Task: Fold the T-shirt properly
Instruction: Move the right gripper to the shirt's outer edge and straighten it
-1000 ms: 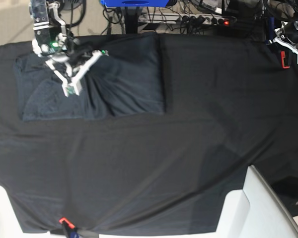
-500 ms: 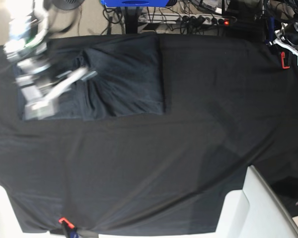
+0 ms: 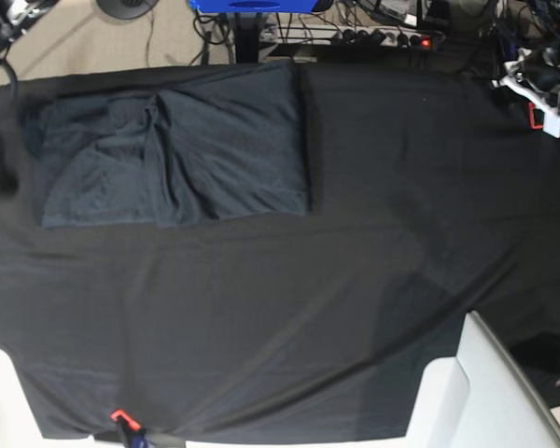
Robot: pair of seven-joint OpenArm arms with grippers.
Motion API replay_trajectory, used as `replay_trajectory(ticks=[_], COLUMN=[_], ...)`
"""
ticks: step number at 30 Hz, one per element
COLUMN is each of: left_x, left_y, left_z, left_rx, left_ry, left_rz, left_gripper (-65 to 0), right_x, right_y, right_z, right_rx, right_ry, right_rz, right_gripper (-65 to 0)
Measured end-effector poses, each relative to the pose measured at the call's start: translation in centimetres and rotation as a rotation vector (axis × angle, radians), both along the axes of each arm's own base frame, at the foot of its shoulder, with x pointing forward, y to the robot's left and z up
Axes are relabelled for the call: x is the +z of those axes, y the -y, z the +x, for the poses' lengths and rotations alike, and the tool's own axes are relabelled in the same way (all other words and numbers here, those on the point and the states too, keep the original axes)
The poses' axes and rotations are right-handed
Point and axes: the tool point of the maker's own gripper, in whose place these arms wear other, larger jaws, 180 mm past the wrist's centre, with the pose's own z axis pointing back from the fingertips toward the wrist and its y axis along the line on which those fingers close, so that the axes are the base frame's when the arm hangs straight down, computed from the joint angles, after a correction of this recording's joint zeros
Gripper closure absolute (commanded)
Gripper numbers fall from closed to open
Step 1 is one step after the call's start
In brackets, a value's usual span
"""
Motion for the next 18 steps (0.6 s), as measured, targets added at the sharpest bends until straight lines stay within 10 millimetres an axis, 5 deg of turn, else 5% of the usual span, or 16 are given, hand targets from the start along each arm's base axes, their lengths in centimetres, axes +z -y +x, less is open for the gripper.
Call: replay_trajectory(ticks=[2,6,18], left_x=[0.0,0.0,0.0], left_y=[-0.1,-0.1,-0.1], left_z=[-0.2,-0.1,-0.2], left_rx=[0.001,0.001,0.002], left_ry=[-0.005,-0.003,-0.003], left_rz=[0.001,0.002,0.001], left_gripper=[0.0,0.0,0.0], right_x=[-2.1,-2.8,-4.2], right_y=[-0.1,0.4,-5.2], right_z=[-1.7,-1.2,0.4], right_rx=[-0.033,-0.078,0.104], right_ry=[-0.06,-0.042,-0.062], right_rz=[0.068,0.121,0.166], right_gripper=[-54.2,-54.3,-53.7])
